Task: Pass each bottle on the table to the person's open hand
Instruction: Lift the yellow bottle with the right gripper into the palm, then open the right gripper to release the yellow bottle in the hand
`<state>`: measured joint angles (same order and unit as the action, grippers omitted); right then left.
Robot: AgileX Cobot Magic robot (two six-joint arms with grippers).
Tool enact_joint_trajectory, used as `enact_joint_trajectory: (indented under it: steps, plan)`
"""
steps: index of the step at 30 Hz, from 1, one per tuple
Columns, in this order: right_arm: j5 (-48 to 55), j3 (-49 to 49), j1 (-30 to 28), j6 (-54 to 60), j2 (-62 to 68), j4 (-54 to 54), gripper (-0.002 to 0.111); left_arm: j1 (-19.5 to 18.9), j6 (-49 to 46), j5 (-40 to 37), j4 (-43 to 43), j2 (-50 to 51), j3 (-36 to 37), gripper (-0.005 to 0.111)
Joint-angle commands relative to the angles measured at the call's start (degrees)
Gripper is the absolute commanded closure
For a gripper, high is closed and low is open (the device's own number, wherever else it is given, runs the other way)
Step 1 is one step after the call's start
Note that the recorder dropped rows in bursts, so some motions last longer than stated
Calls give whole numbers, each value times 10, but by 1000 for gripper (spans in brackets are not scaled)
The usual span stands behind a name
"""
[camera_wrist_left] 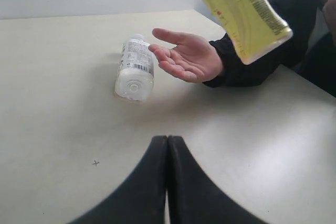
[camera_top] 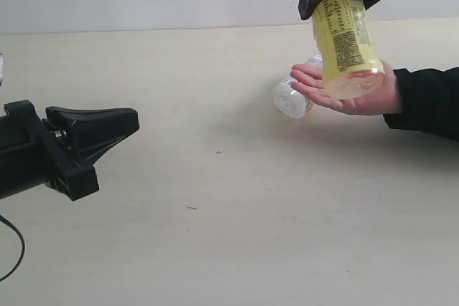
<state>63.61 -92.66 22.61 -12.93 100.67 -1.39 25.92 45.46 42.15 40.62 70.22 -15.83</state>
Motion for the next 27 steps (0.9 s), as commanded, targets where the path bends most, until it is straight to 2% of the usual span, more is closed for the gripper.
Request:
enact_joint_trajectory:
  steps: [1,12,27]
  plan:
    - [13,-18,-14,-28,73,-34,108,-1,-2,1,-4,-2,2,107]
    - [-5,-18,-14,-82,113,-137,108,-1,-2,1,-4,-2,2,107]
    - [-55,-18,-14,-80,152,-147,108,-1,-2,1,-4,-2,2,107]
